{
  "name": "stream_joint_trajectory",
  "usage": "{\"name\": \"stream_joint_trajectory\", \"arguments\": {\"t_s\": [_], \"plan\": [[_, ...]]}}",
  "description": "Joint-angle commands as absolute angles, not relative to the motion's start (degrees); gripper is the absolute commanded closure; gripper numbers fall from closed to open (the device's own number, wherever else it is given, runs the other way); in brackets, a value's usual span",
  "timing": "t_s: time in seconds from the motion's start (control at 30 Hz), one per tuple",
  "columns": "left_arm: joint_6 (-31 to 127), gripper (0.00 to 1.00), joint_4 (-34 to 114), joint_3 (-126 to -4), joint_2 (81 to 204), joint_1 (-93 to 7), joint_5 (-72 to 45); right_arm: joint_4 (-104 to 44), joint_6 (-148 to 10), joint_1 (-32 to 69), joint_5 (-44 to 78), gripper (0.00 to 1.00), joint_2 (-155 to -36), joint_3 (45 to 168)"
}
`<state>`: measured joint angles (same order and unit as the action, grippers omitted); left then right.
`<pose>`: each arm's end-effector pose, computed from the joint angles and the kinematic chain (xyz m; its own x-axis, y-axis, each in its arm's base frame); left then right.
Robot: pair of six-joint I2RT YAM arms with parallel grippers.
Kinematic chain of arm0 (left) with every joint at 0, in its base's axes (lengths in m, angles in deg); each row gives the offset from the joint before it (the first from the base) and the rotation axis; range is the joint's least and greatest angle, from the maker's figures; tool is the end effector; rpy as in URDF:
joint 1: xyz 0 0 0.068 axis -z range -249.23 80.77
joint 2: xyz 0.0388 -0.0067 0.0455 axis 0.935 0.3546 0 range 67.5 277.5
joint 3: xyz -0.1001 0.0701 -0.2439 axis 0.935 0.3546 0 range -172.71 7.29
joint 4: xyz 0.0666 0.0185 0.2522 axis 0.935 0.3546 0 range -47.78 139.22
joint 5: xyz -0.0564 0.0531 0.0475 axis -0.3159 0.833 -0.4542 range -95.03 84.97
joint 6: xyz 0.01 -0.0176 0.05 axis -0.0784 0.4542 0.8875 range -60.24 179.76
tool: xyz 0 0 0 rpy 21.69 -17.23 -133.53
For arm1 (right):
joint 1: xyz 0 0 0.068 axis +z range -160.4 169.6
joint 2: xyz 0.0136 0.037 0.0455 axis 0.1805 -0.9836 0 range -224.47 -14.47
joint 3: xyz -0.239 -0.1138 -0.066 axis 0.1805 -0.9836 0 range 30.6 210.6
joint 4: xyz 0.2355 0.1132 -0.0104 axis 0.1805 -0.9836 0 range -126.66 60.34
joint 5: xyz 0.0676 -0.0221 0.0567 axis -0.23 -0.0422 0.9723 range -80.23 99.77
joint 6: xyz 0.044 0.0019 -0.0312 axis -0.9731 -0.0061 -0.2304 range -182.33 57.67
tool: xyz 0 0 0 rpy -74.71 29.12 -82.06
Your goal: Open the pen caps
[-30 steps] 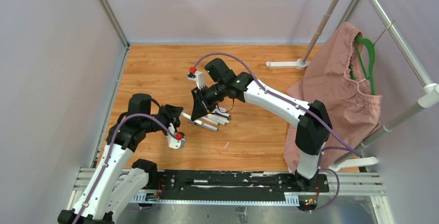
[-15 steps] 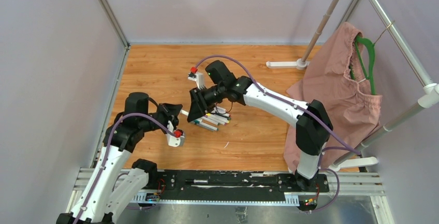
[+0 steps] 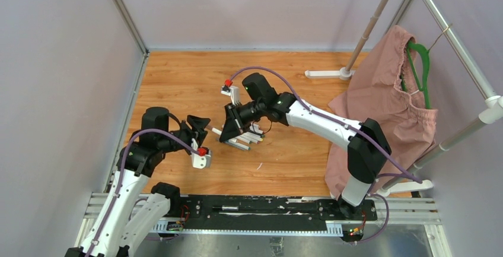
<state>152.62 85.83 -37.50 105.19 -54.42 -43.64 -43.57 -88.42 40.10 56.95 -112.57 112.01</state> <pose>0.1187 -0.0543 0.3042 0.7124 0.6190 -0.3307 0.5403 -0.1831 0.8213 0.2303 0.3205 0.3120 -0.6981 -0.3770 -0.6087 -0.6892 0.1235 0.7139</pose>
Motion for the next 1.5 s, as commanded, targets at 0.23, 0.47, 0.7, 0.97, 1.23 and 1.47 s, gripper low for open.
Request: {"name": "stream_joint_trajectory", "arguments": {"t_s": [0.23,0.47,0.7,0.97,1.23,1.47], "plan": [[153.7,0.55,86.4,-38.6,107.5,-54.2,-44.4,-46.7,-86.0,39.8,63.0,1.00,-113.4,114.6],[159.0,0.73,86.4,-36.6,106.4,-54.1,-44.5,-48.4,-86.2,39.8,62.6,1.00,-116.0,117.3],[161.3,1.00,86.3,-35.7,105.6,-54.1,-42.0,-50.7,-85.5,39.7,61.2,1.00,-117.4,118.6],[156.8,1.00,84.8,-34.6,109.4,-54.1,-32.9,-52.8,-82.5,37.1,59.0,1.00,-111.6,110.4],[155.7,1.00,73.0,-29.1,111.2,-54.5,-24.7,-55.7,-78.0,34.2,58.4,1.00,-103.7,98.2],[155.6,1.00,68.4,-29.1,114.1,-54.7,-20.7,-57.8,-78.0,34.2,57.6,1.00,-101.7,94.4]]}}
